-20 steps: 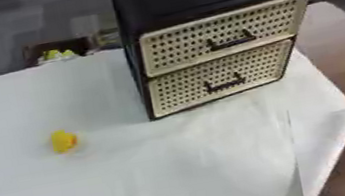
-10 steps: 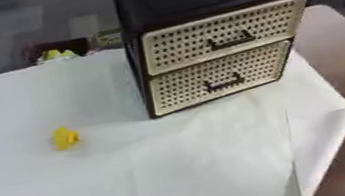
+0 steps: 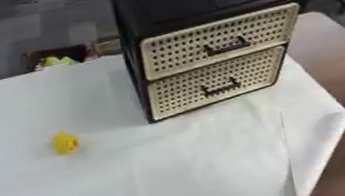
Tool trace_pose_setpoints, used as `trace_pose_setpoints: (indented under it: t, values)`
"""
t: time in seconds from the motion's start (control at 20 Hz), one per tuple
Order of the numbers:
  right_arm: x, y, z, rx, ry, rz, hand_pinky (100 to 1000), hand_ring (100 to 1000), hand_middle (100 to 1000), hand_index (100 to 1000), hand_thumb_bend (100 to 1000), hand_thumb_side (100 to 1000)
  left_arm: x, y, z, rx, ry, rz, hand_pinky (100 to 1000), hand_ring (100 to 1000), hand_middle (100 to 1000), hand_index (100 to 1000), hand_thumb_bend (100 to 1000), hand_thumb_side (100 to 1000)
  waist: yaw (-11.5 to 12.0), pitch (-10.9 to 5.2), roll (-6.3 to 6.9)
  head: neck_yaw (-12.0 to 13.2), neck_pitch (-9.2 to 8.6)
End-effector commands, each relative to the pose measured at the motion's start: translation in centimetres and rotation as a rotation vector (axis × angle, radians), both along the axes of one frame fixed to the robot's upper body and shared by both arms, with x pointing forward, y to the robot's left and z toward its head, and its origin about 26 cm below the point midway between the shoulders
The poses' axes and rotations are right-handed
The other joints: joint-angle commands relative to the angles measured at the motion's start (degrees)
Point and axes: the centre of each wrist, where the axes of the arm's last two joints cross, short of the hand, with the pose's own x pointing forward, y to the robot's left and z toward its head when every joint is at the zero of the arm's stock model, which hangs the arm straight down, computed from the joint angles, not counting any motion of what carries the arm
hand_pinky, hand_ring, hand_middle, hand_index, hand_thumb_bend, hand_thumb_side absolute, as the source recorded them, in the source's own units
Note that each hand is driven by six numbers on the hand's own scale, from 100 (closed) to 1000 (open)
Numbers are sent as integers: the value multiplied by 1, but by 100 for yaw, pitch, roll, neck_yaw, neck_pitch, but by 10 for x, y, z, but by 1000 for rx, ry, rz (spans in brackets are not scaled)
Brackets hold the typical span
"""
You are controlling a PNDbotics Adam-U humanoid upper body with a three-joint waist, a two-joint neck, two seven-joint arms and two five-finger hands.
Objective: Pick up objects from table and place into drawer.
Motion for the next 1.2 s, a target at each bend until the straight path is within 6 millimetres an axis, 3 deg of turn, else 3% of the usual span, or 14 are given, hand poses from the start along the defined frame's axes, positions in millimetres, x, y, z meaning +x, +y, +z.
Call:
trace_pose_setpoints:
  t: [0.05, 0.5, 1.2]
  values:
    - [-6, 3, 11, -25, 24, 16, 100, 100, 100, 791, 100, 1000, -4, 1, 10, 36, -27, -3, 775, 885, 867, 904, 100, 1000, 3, -118, 9, -60, -58]
    - [1, 15, -1, -31, 159, 45, 100, 100, 100, 797, 100, 1000, -4, -1, 10, 34, -25, -11, 775, 885, 867, 904, 100, 1000, 45, -163, 29, -267, -266]
    - [6, 22, -13, -48, 265, 46, 100, 100, 100, 795, 100, 1000, -4, -2, 9, 31, -20, -22, 775, 885, 866, 904, 100, 1000, 71, -142, 41, -302, -269]
